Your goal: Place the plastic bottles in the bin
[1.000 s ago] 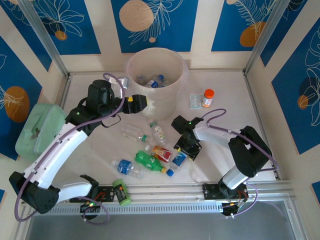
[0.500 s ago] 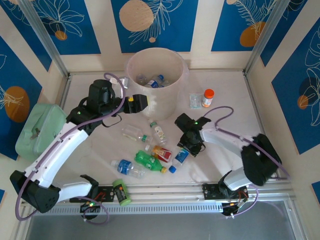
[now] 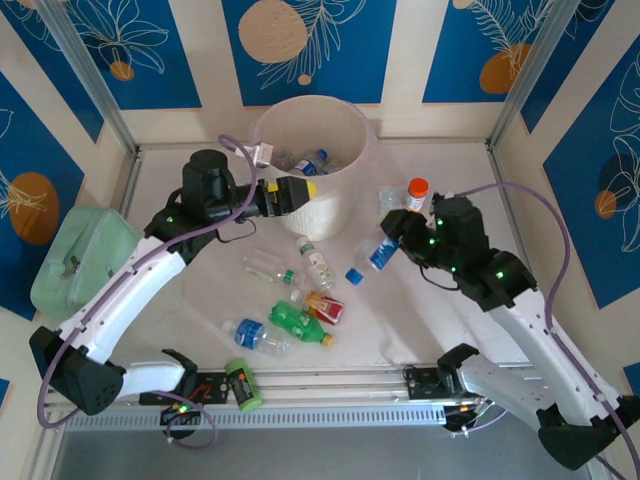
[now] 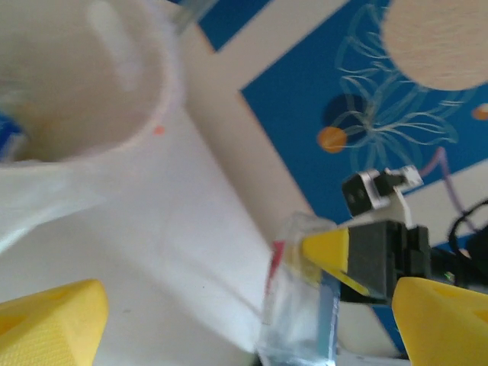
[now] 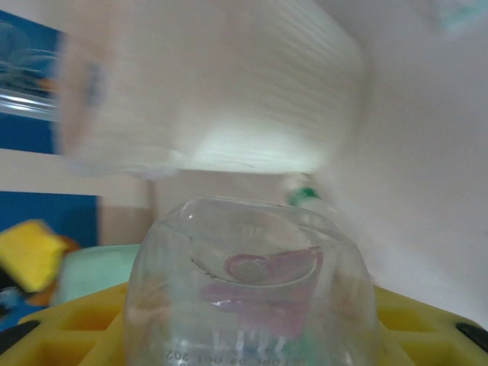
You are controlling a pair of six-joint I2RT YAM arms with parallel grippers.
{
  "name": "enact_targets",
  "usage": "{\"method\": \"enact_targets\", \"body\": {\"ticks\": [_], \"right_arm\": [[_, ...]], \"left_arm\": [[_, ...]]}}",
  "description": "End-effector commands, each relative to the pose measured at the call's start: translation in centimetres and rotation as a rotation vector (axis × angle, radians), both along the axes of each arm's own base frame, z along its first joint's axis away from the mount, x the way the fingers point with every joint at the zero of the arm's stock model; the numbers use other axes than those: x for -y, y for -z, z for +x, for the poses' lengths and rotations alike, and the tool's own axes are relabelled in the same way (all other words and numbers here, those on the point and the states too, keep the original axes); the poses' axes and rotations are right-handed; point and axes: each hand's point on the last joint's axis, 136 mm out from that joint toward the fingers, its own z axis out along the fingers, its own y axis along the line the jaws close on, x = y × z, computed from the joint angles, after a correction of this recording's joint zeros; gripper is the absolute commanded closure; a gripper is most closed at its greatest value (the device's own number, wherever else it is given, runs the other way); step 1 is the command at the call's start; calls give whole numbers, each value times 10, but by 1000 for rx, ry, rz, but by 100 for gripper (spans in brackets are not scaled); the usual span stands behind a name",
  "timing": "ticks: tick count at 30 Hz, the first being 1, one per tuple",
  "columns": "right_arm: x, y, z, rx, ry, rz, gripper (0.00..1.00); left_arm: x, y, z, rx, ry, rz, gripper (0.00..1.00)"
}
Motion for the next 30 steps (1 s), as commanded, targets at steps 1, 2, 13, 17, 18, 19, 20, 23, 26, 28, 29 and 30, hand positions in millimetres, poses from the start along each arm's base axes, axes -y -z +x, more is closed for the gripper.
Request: {"method": "enact_targets", "body": {"ticks": [1,2,13,17,18,19,20,23,26,28,29,30], "right_arm": [[-21,-62,5,202,-124,118,48],[-22,-71,6,223,-130,133,48],[-42,-104,21,282,-190,188,48],[-45,-104,28,267,-183,171,48],[-45,-103,31,256,-177,161,48],[-45,-101,33,244,-172,152,48],[-46,-98,35,224,-168,138,48],[-51,-95,40,203,-176,121,48],[-54,-94,41,199,-177,112,48],[-55,-92,41,190,-176,104,48],[-56,-92,42,188,-177,104,48],[-57,-91,42,186,-180,104,48]], "left_arm": [[30,-20,-27,-4,183,-131,5],[36,-18,-30,-15,208,-143,5],[64,-22,-49,5,318,-159,2],[68,-19,-54,11,344,-147,1],[69,-19,-57,18,349,-139,1],[70,-18,-58,27,349,-127,1],[69,-16,-58,37,338,-105,1],[65,-9,-55,94,273,-6,3],[62,-4,-52,141,232,71,6],[62,-6,-54,163,229,77,7],[63,-7,-54,173,228,77,8],[64,-6,-54,174,227,81,9]]}}
